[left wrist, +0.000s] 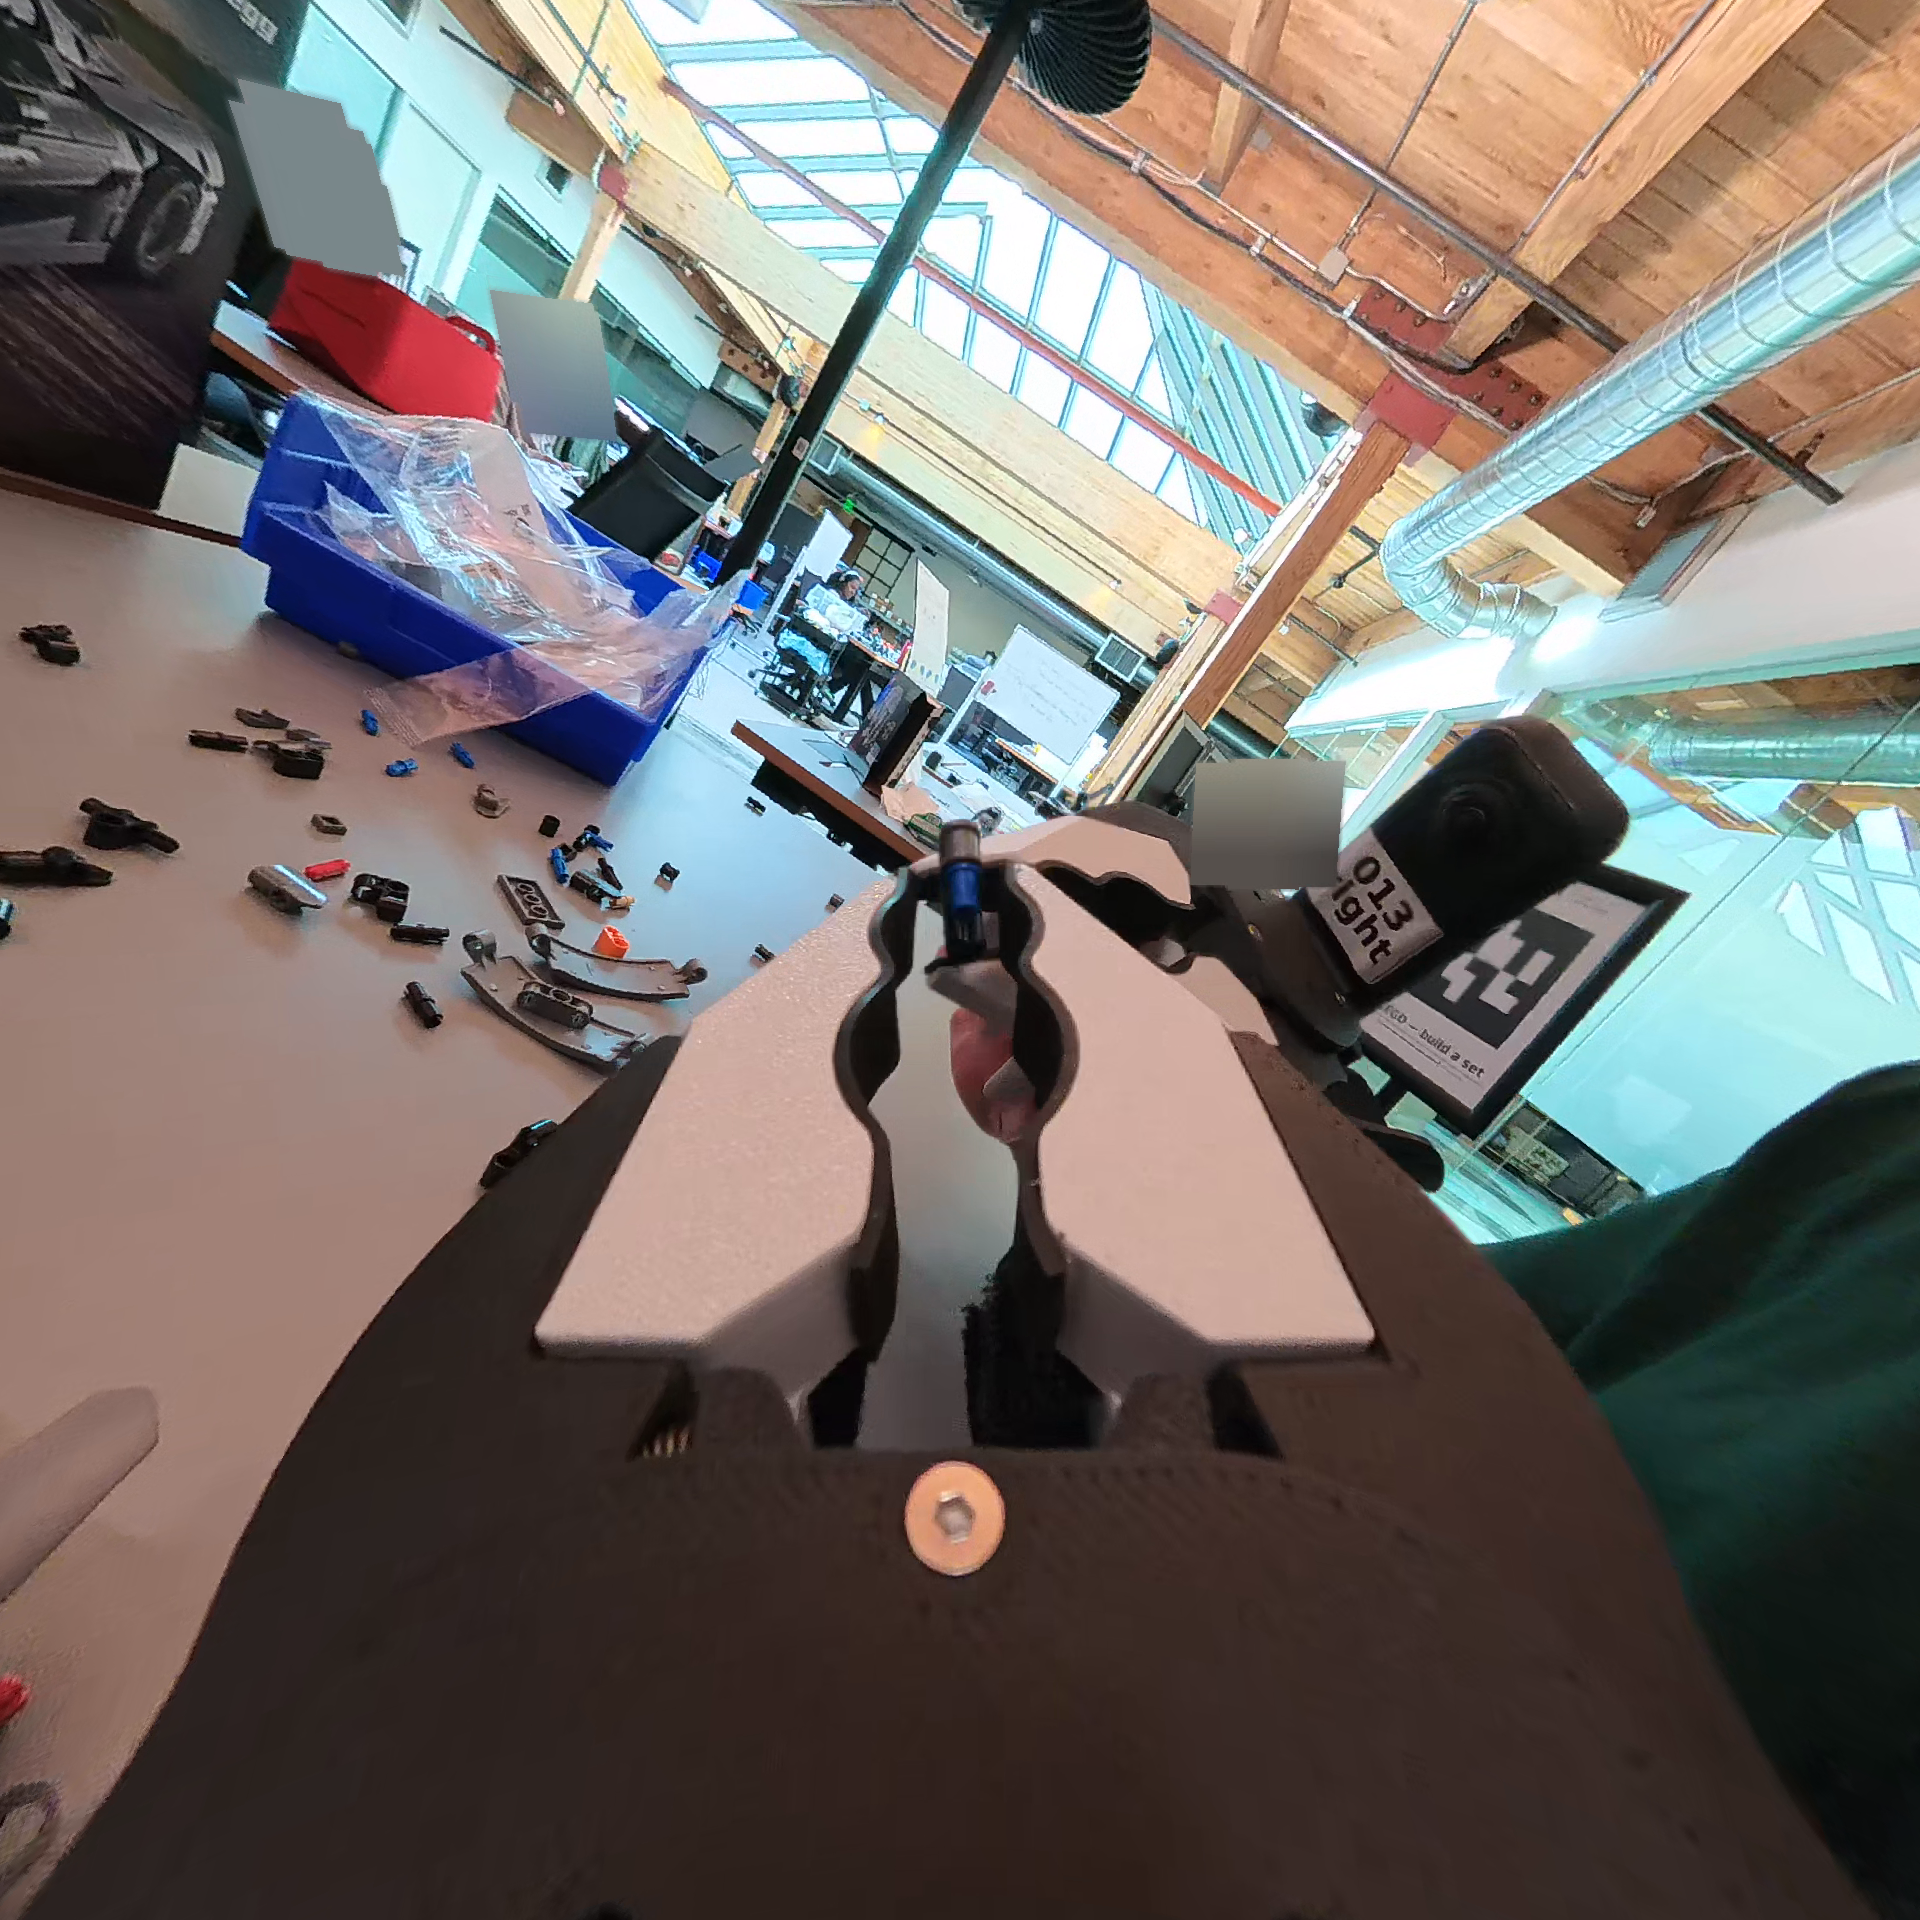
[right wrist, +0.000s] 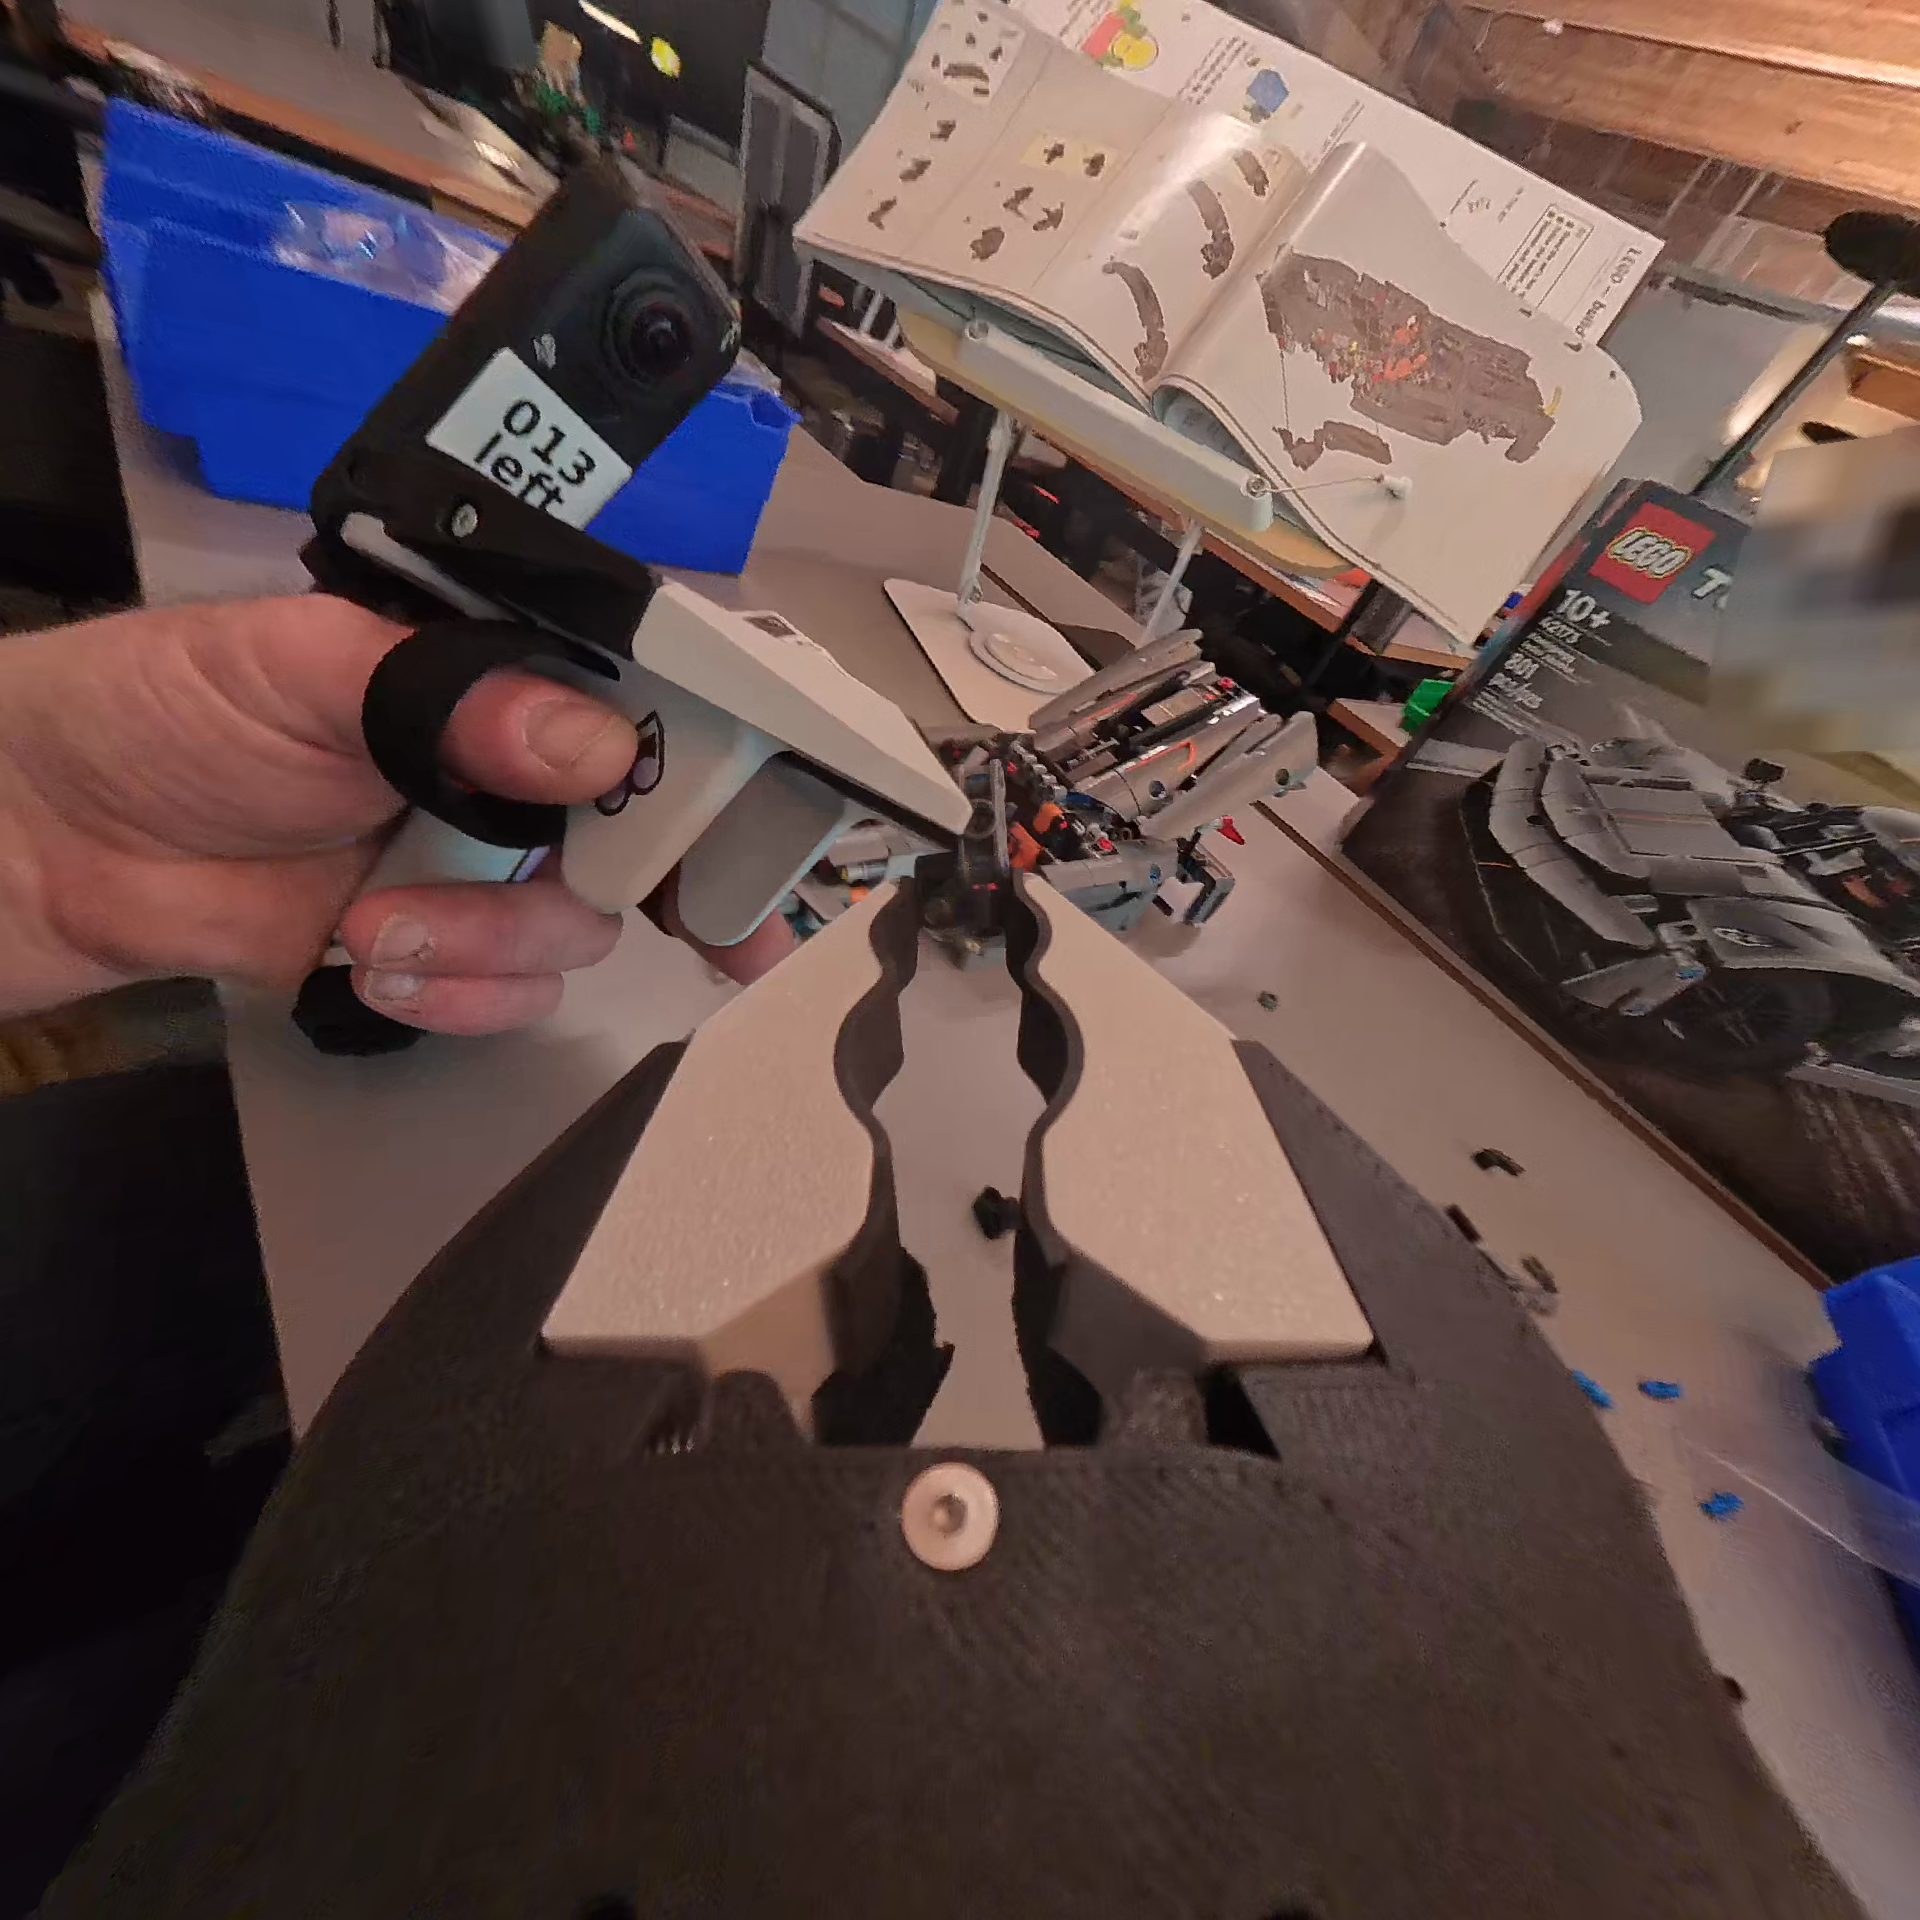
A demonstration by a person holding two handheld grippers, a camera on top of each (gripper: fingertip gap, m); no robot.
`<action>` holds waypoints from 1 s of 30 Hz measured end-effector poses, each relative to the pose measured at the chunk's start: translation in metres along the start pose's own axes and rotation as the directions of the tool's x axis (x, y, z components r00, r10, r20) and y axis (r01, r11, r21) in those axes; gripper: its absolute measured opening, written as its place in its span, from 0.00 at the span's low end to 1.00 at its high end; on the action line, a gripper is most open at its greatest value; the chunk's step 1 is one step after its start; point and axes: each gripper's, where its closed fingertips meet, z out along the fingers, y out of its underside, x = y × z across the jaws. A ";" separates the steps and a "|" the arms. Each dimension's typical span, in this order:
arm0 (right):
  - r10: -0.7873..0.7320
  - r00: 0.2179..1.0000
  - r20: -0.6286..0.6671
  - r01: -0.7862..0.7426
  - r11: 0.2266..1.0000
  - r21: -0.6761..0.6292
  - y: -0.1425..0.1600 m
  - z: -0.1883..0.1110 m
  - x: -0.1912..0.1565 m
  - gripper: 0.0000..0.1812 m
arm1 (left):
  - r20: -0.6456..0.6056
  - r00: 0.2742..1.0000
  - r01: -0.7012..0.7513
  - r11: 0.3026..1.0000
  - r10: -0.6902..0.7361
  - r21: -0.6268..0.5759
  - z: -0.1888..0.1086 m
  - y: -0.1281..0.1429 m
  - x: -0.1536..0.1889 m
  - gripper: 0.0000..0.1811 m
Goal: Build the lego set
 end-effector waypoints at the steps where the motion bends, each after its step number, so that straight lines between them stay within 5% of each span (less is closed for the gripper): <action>1: 0.024 1.000 0.017 -0.024 1.000 0.013 -0.002 0.000 -0.001 0.08 | 0.001 1.000 -0.002 1.000 0.002 0.007 -0.002 -0.001 0.001 0.09; 7: 0.206 0.963 0.175 -0.225 0.969 0.101 -0.019 -0.001 -0.013 0.08 | 0.021 0.991 -0.136 0.990 0.135 0.027 -0.018 -0.004 0.015 0.14; 15: 0.496 0.672 0.549 -0.654 0.745 0.128 -0.042 -0.003 -0.030 0.08 | -0.041 0.979 -0.195 0.976 0.200 0.100 -0.029 -0.013 0.034 0.11; 23: 0.521 0.540 0.660 -0.741 0.667 0.079 -0.048 -0.003 -0.039 0.08 | -0.042 0.975 -0.211 0.966 0.220 0.152 -0.034 -0.016 0.035 0.00; 30: 0.535 0.507 0.676 -0.770 0.634 0.076 -0.048 -0.011 -0.047 0.08 | -0.078 0.972 -0.207 0.967 0.220 0.146 -0.032 -0.007 0.045 0.08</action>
